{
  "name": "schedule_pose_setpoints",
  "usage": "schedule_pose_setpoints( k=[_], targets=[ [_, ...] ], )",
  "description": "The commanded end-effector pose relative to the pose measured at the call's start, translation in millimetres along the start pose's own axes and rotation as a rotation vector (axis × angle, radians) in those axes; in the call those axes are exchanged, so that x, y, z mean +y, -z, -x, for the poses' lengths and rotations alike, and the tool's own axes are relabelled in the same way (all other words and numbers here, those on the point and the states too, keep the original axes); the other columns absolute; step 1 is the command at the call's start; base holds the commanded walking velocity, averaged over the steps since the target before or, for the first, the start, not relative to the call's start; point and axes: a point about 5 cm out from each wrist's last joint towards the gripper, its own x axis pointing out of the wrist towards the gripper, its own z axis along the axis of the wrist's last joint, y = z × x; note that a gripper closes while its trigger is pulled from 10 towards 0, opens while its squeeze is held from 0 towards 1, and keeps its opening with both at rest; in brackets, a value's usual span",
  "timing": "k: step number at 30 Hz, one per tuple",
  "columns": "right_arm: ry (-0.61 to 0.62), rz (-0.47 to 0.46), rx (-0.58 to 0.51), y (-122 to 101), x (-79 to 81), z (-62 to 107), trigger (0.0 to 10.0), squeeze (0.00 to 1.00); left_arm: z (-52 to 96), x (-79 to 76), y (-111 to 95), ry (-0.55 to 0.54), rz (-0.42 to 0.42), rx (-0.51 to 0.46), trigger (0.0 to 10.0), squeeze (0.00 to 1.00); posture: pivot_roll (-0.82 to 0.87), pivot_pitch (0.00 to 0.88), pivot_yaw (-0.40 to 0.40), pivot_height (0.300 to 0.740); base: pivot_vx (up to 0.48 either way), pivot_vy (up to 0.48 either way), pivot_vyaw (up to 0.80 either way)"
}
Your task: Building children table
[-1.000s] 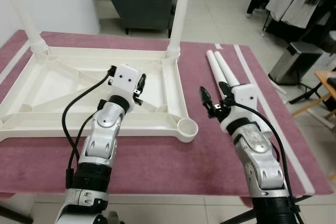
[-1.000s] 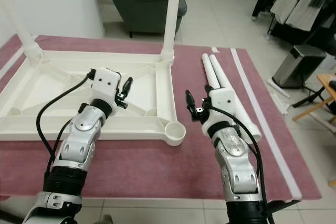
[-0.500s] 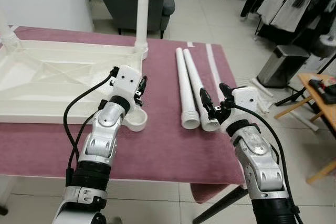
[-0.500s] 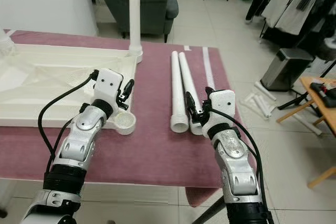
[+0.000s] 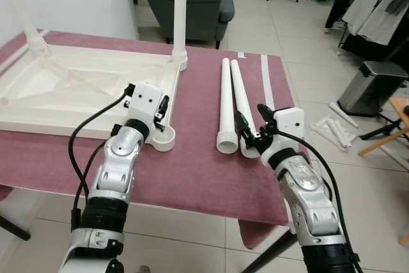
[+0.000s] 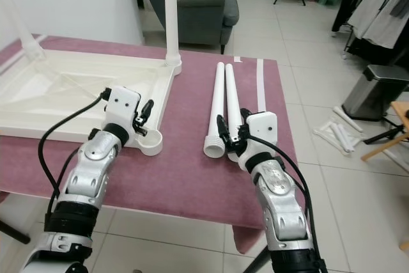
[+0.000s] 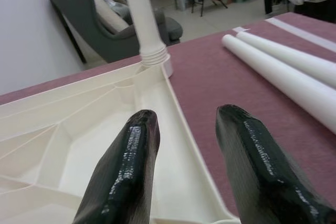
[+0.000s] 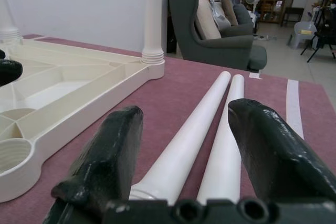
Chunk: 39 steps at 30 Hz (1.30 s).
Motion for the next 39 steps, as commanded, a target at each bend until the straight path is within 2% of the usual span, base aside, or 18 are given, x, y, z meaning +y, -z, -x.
schedule_pose_setpoints(
  k=[1,12,21,25,27,29,30,31,32,34,35,37,38,39],
  targets=[
    [-0.006,-0.002,-0.006,-0.8,2.8,-0.1,10.0,0.00,-0.2,5.5,2.3,-0.068,0.000,0.016,10.0,0.00,0.07,0.000,-0.009,0.740,0.000,0.480,0.00],
    [-0.005,-0.003,-0.007,-0.9,2.7,-0.7,10.0,0.00,-1.1,5.1,2.4,-0.067,-0.008,0.011,10.0,0.00,0.07,0.000,-0.008,0.740,0.000,0.480,0.00],
    [0.002,0.012,-0.001,-0.6,0.9,-2.0,10.0,0.00,-0.6,2.1,0.8,-0.053,-0.012,0.000,10.0,0.00,0.07,0.000,-0.008,0.740,0.000,0.000,0.00],
    [0.038,0.062,0.022,-0.7,-6.1,-8.5,10.0,0.00,-0.7,0.3,-0.8,-0.032,-0.003,-0.007,10.0,0.00,0.07,0.000,-0.001,0.740,0.000,0.000,0.00],
    [0.049,0.080,0.038,-2.6,-9.4,-14.3,10.0,0.00,0.1,-2.2,-4.3,0.010,0.006,-0.020,10.0,0.00,0.06,0.000,0.003,0.740,0.000,0.000,0.00],
    [0.058,0.108,0.092,-4.3,-15.4,-27.3,10.0,0.00,4.3,-9.5,-14.2,0.144,0.001,-0.062,10.0,0.00,0.05,0.000,0.008,0.740,0.000,0.000,0.00],
    [0.058,0.108,0.092,-4.3,-15.4,-27.3,10.0,0.00,4.3,-9.5,-14.2,0.144,0.001,-0.062,10.0,0.00,0.05,0.000,0.008,0.740,0.000,0.000,0.00],
    [0.058,0.109,0.127,-3.3,-18.0,-33.3,10.0,0.00,7.3,-13.1,-19.2,0.215,-0.004,-0.081,10.0,0.00,0.05,0.000,0.009,0.740,0.000,0.000,0.00],
    [0.058,0.109,0.127,-3.3,-18.0,-33.3,10.0,0.00,7.3,-13.1,-19.2,0.215,-0.004,-0.081,10.0,0.00,0.05,0.000,0.009,0.740,0.000,0.000,0.00],
    [0.087,0.074,0.234,3.2,-27.2,-47.6,10.0,0.00,17.8,-20.9,-33.0,0.398,-0.018,-0.122,10.0,0.00,0.06,0.000,0.005,0.740,0.000,0.000,0.00],
    [0.087,0.074,0.234,3.2,-27.2,-47.6,10.0,0.00,17.8,-20.9,-33.0,0.398,-0.018,-0.122,10.0,0.00,0.06,0.000,0.005,0.740,0.000,0.000,0.00],
    [0.119,0.026,0.319,8.5,-33.9,-56.9,10.0,0.00,28.0,-25.7,-42.6,0.527,-0.023,-0.144,10.0,0.00,0.06,0.000,0.004,0.740,0.000,0.000,0.00],
    [0.119,0.026,0.319,8.5,-33.9,-56.9,10.0,0.00,28.0,-25.7,-42.6,0.527,-0.023,-0.144,10.0,0.00,0.06,0.000,0.004,0.740,0.000,0.000,0.00],
    [0.115,0.002,0.375,11.9,-36.9,-65.8,10.0,0.00,40.4,-29.3,-48.0,0.639,-0.033,-0.150,10.0,0.00,0.06,0.002,-0.005,0.740,0.000,0.000,0.00]
  ],
)
